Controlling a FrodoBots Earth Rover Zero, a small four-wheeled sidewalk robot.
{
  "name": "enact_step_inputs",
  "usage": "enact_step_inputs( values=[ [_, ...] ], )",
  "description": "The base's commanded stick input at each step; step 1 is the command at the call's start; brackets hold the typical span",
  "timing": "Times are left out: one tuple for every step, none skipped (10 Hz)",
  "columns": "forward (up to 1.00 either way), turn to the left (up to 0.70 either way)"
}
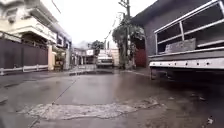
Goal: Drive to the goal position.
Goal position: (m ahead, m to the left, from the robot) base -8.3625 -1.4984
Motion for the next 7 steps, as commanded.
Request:
enact_step_inputs(
  values=[
    [1.0,0.0],
    [1.0,0.0],
    [1.0,0.0],
    [1.0,0.0],
    [1.0,0.0],
    [1.0,-0.25],
    [1.0,-0.27]
  ],
)
